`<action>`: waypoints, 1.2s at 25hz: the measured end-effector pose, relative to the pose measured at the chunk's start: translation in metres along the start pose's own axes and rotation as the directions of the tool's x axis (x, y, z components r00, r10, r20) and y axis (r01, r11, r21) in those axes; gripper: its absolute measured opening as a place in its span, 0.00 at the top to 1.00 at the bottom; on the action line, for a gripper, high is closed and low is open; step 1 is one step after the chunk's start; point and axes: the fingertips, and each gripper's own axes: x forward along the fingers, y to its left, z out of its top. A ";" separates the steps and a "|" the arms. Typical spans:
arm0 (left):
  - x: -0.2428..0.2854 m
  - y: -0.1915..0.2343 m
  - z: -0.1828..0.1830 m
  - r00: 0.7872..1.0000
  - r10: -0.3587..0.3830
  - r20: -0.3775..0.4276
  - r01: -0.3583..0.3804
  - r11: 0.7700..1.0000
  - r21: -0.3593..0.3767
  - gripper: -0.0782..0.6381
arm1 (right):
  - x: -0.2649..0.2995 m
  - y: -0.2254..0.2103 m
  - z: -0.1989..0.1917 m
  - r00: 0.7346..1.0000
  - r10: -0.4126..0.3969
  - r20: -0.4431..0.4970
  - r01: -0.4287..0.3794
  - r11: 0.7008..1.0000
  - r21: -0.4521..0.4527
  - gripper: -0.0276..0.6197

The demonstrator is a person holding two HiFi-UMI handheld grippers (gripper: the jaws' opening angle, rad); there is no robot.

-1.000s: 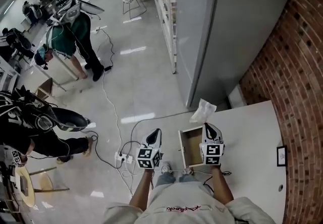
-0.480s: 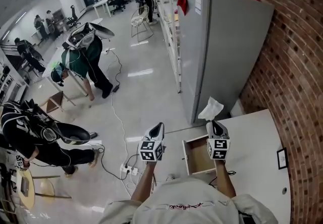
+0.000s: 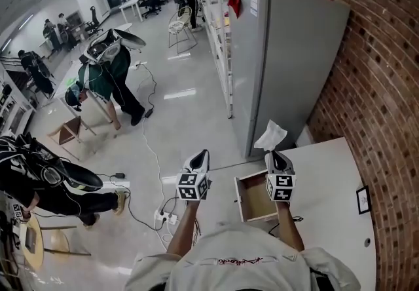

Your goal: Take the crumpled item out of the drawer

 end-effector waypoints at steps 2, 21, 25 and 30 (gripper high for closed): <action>0.000 -0.002 0.002 1.000 -0.004 0.002 0.004 1.000 0.002 0.88 | -0.002 0.000 0.002 1.000 0.001 0.005 -0.001 1.000 0.007 0.94; 0.005 -0.014 -0.001 1.000 -0.016 -0.004 0.016 1.000 0.017 0.88 | 0.002 0.004 0.000 1.000 0.017 -0.006 -0.017 1.000 -0.007 0.94; 0.007 -0.013 0.001 1.000 -0.016 0.003 0.016 1.000 0.012 0.88 | 0.005 0.005 0.000 1.000 0.020 -0.009 -0.020 1.000 -0.008 0.94; 0.013 -0.012 0.005 1.000 -0.014 0.014 0.015 1.000 0.000 0.88 | 0.010 0.004 -0.002 1.000 0.025 -0.013 -0.025 1.000 -0.009 0.94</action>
